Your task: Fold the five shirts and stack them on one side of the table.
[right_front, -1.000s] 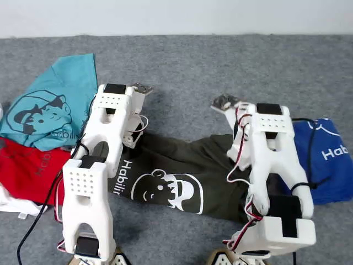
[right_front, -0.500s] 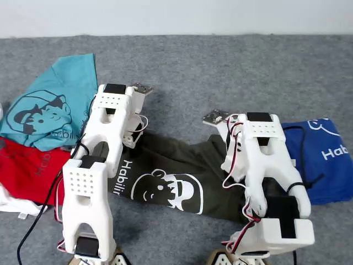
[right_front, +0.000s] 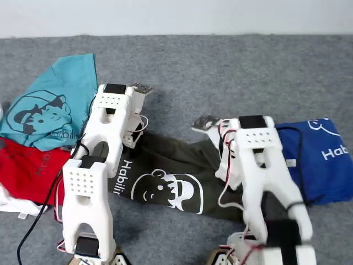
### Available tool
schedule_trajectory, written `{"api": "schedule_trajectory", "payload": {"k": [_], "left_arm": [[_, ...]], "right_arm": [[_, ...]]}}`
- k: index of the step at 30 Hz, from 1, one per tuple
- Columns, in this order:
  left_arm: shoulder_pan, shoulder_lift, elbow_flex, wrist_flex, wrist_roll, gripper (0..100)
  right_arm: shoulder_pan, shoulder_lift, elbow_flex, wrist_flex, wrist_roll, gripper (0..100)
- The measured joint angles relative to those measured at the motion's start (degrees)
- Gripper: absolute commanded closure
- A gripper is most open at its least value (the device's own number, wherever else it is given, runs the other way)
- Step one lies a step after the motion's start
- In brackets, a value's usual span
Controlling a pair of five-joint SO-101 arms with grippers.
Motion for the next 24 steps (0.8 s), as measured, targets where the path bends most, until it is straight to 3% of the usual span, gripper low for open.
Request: {"api": "schedule_trajectory", "payload": {"k": [4, 9, 24], "left_arm": [[0.0, 0.0, 0.0, 0.0, 0.0, 88], [0.2, 0.0, 0.0, 0.0, 0.0, 88], [0.2, 0.1, 0.0, 0.0, 0.0, 88]], "right_arm": [[4.0, -6.9, 0.0, -9.1, -8.0, 89.0], [6.1, -4.9, 0.0, -20.5, -16.7, 89.0], [0.3, 19.9, -9.9, -32.0, -19.9, 89.4]]}}
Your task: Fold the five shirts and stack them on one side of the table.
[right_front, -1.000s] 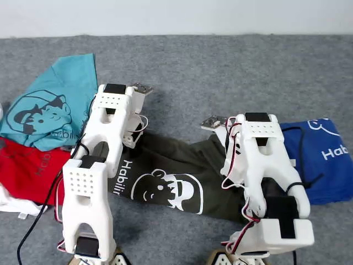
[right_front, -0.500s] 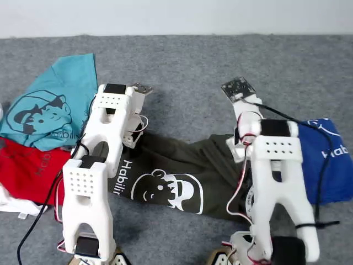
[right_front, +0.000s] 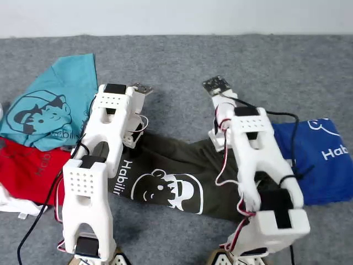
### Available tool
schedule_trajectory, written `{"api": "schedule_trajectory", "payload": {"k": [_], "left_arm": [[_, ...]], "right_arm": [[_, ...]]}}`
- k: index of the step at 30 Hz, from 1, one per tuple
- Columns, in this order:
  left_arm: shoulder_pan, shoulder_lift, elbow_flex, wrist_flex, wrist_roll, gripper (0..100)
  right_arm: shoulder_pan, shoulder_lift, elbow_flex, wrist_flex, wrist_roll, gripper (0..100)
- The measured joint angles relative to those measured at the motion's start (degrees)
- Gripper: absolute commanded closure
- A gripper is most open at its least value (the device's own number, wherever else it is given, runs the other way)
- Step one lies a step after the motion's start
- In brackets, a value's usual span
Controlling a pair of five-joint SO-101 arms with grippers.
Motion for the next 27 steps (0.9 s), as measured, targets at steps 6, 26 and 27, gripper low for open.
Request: {"api": "schedule_trajectory", "payload": {"k": [6, 26, 27], "left_arm": [[0.0, 0.0, 0.0, 0.0, 0.0, 88], [0.0, 0.0, 0.0, 0.0, 0.0, 88], [0.0, 0.0, 0.0, 0.0, 0.0, 88]], "right_arm": [[-1.2, 4.1, -2.1, 0.0, -0.1, 89.4], [-16.4, 4.4, -2.2, 11.3, -0.1, 89.4], [-17.0, 4.3, -2.2, 12.1, -0.1, 89.4]]}}
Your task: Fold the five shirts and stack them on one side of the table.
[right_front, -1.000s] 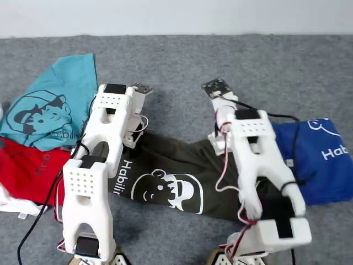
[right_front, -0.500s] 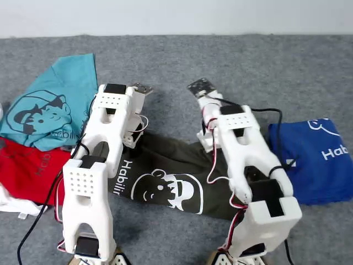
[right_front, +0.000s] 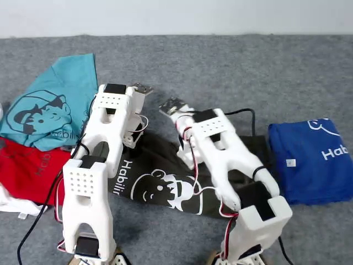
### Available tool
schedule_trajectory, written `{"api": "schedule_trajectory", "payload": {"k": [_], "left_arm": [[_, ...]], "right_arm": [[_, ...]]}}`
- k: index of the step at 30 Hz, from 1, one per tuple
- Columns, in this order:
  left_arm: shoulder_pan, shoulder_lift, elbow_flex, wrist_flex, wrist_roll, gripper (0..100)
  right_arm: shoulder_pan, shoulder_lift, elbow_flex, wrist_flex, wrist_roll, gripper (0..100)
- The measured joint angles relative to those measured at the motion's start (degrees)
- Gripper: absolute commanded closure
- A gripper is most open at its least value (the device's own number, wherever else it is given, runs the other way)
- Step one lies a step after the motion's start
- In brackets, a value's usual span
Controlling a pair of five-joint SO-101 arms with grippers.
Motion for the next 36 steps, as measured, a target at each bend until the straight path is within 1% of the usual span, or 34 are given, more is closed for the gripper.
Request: {"api": "schedule_trajectory", "payload": {"k": [6, 10, 13, 17, 20, 24, 28, 36], "left_arm": [[0.0, 0.0, 0.0, 0.0, 0.0, 88], [0.0, 0.0, 0.0, 0.0, 0.0, 88], [0.0, 0.0, 0.0, 0.0, 0.0, 88], [0.0, 0.0, 0.0, 0.0, 0.0, 88], [0.0, 0.0, 0.0, 0.0, 0.0, 88], [0.0, 0.0, 0.0, 0.0, 0.0, 88], [0.0, 0.0, 0.0, 0.0, 0.0, 88], [0.0, 0.0, 0.0, 0.0, 0.0, 88]], "right_arm": [[-1.7, -7.7, 0.0, 5.9, 0.2, 89.4], [-1.6, -13.1, 1.1, 10.8, 3.6, 89.4], [-1.6, -16.7, 5.0, 11.7, 4.9, 89.4], [-0.4, -19.9, 9.3, 7.2, 5.5, 89.2], [3.8, -20.0, 10.8, 1.8, 5.5, 89.1], [8.0, -18.2, 10.8, -1.0, 5.6, 89.1], [12.5, -16.6, 11.0, -1.4, 6.7, 89.1], [14.6, -16.4, 11.0, 1.3, 8.5, 89.3]]}}
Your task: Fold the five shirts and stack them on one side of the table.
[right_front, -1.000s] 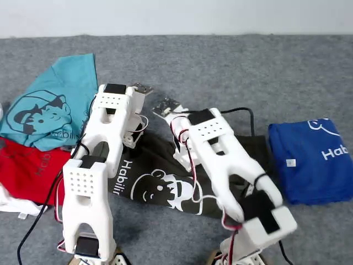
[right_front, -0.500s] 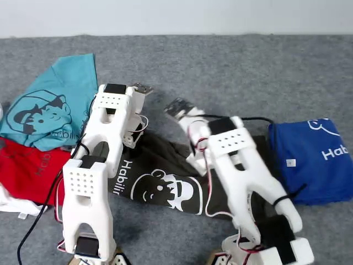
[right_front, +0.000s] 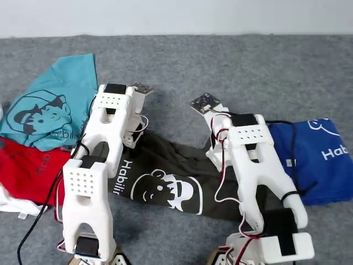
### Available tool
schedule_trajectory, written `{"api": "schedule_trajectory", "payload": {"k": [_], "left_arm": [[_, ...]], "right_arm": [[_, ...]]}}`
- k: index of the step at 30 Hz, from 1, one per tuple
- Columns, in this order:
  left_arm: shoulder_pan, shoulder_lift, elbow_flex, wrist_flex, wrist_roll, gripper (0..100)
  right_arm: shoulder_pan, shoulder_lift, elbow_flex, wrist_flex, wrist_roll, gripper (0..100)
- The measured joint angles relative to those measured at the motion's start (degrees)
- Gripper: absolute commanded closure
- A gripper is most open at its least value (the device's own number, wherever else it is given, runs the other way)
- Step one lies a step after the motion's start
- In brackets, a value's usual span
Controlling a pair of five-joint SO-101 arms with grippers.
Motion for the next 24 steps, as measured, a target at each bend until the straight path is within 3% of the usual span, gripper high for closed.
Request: {"api": "schedule_trajectory", "payload": {"k": [8, 16, 19, 24], "left_arm": [[0.0, 0.0, 0.0, 0.0, 0.0, 88], [0.0, 0.0, 0.0, 0.0, 0.0, 88], [0.0, 0.0, 0.0, 0.0, 0.7, 88], [0.0, 0.8, -2.9, 1.7, 1.8, 88]], "right_arm": [[3.4, -1.8, 0.0, 7.2, 1.2, 89.1], [4.5, -17.5, 3.2, 20.7, 2.8, 87.5], [8.9, -22.6, 9.2, 21.1, 6.0, 81.0], [20.4, -26.5, 20.4, 19.3, 9.8, 80.8]]}}
